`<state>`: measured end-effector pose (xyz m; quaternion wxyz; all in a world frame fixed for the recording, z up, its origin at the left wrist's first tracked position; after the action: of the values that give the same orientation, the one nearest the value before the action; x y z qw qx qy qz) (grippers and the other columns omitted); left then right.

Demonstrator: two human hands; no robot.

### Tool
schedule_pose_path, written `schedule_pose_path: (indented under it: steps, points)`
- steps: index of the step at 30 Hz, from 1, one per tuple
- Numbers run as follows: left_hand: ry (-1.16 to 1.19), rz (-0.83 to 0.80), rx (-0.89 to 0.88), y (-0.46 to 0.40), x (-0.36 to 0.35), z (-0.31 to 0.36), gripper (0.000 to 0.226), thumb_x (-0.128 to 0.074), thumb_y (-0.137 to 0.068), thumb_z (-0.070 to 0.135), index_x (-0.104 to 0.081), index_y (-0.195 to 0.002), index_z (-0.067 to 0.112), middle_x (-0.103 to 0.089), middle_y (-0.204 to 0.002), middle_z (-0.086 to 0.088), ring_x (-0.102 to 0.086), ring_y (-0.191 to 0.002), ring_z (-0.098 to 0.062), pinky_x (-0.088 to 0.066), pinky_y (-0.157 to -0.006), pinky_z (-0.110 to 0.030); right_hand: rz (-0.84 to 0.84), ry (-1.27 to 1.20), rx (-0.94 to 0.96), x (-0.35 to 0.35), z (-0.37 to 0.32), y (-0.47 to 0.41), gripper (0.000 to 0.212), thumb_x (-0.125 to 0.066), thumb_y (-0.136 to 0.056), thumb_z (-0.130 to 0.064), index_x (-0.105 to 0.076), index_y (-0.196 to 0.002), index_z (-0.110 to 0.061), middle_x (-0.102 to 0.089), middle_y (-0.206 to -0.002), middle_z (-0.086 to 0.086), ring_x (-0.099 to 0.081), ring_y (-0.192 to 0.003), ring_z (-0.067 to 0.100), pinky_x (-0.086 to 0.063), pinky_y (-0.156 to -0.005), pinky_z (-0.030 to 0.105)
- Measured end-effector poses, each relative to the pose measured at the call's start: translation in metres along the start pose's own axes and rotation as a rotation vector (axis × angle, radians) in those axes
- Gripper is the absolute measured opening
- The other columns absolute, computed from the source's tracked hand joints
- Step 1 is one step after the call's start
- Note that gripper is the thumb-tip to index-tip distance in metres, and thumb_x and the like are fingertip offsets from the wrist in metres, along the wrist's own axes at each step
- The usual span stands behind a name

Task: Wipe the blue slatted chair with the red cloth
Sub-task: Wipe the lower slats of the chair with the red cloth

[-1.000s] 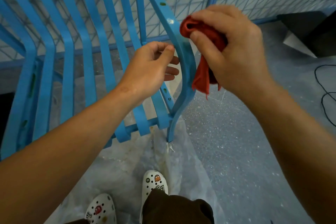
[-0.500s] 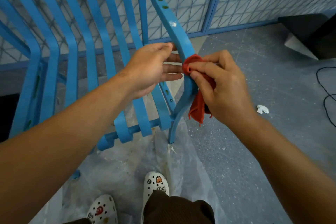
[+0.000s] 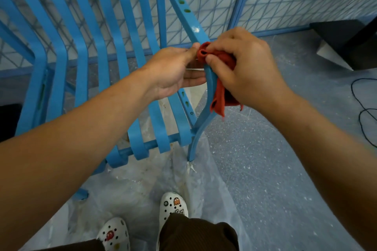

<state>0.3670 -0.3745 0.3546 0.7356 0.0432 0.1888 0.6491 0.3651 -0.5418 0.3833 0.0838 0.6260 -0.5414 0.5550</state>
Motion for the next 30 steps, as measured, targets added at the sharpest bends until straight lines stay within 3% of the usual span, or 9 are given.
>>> schedule_pose_path:
  steps: [2,7,10,16,19,24,27,30]
  points:
    - [0.051,-0.012,0.047,0.0,0.002,0.0,0.037,-0.04,-0.109,0.038,-0.067,-0.099,0.014,-0.073,-0.075,0.001,-0.073,-0.068,-0.012,-0.06,-0.069,-0.028,0.056,-0.038,-0.028,-0.008,0.001,0.009,0.019,-0.067,-0.093,-0.027,-0.076,-0.106,-0.016,-0.065,-0.104,0.002,-0.065,-0.093,0.018,-0.054,-0.081,0.041]
    - [0.076,-0.046,0.084,-0.001,0.003,-0.004,0.043,-0.035,-0.108,0.045,-0.067,-0.104,0.016,-0.074,-0.081,0.0,-0.074,-0.072,-0.011,-0.061,-0.07,-0.027,0.188,-0.097,-0.075,-0.019,0.002,0.042,0.018,-0.069,-0.093,-0.022,-0.076,-0.105,-0.011,-0.063,-0.106,0.003,-0.058,-0.094,0.005,-0.05,-0.082,0.019]
    - [0.033,-0.05,0.051,0.001,-0.001,-0.005,0.041,-0.043,-0.106,0.045,-0.066,-0.113,0.012,-0.075,-0.09,-0.004,-0.074,-0.082,-0.016,-0.062,-0.079,-0.031,0.215,-0.121,-0.092,-0.029,0.004,0.069,0.015,-0.071,-0.093,-0.018,-0.076,-0.103,-0.009,-0.061,-0.107,0.005,-0.057,-0.095,0.004,-0.05,-0.082,0.017]
    - [-0.143,0.009,-0.07,0.008,-0.008,-0.01,0.018,-0.061,-0.101,0.029,-0.068,-0.1,0.013,-0.077,-0.093,-0.007,-0.076,-0.087,-0.021,-0.062,-0.082,-0.033,0.054,-0.155,-0.159,-0.028,0.008,0.102,0.018,-0.074,-0.092,-0.021,-0.076,-0.108,-0.016,-0.061,-0.111,-0.001,-0.058,-0.097,0.004,-0.054,-0.085,0.025]
    - [-0.245,0.048,-0.143,0.013,-0.015,-0.014,0.014,-0.065,-0.098,0.025,-0.069,-0.102,0.012,-0.079,-0.093,-0.006,-0.077,-0.086,-0.021,-0.063,-0.082,-0.034,-0.009,-0.233,-0.211,-0.01,0.006,0.093,0.018,-0.072,-0.093,-0.027,-0.072,-0.111,-0.026,-0.062,-0.106,-0.007,-0.06,-0.096,0.0,-0.049,-0.086,0.016]
    - [-0.269,0.049,-0.147,0.015,-0.013,-0.019,0.03,-0.055,-0.104,0.034,-0.072,-0.104,0.009,-0.078,-0.09,-0.006,-0.077,-0.082,-0.018,-0.059,-0.074,-0.029,0.019,-0.487,-0.354,0.003,0.007,0.068,0.025,-0.064,-0.099,-0.031,-0.06,-0.123,-0.026,-0.068,-0.105,-0.009,-0.069,-0.097,0.007,-0.059,-0.088,0.032]
    - [-0.208,0.047,-0.102,0.014,-0.012,-0.019,0.038,-0.047,-0.105,0.041,-0.072,-0.096,0.014,-0.078,-0.085,-0.003,-0.075,-0.077,-0.016,-0.058,-0.073,-0.03,0.066,-0.504,-0.365,-0.014,0.008,0.069,0.013,-0.064,-0.097,-0.036,-0.066,-0.109,-0.031,-0.071,-0.102,0.0,-0.071,-0.094,0.015,-0.058,-0.084,0.045]
    - [-0.233,0.03,-0.091,0.016,-0.013,-0.023,0.035,-0.05,-0.104,0.04,-0.073,-0.094,0.015,-0.079,-0.086,-0.003,-0.077,-0.081,-0.016,-0.059,-0.076,-0.03,0.179,-0.522,-0.473,-0.033,0.013,0.074,0.014,-0.072,-0.092,-0.037,-0.068,-0.093,-0.023,-0.071,-0.09,0.002,-0.069,-0.083,0.017,-0.057,-0.074,0.045]
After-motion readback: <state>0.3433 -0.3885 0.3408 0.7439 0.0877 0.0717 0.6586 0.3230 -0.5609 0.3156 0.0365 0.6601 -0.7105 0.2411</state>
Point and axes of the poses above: each hand's wrist, its own y-axis away from the middle knuckle, its own x-axis out of the back of the hand, z = x × y, the point moved 1 cm from there along -y, towards the middle knuckle
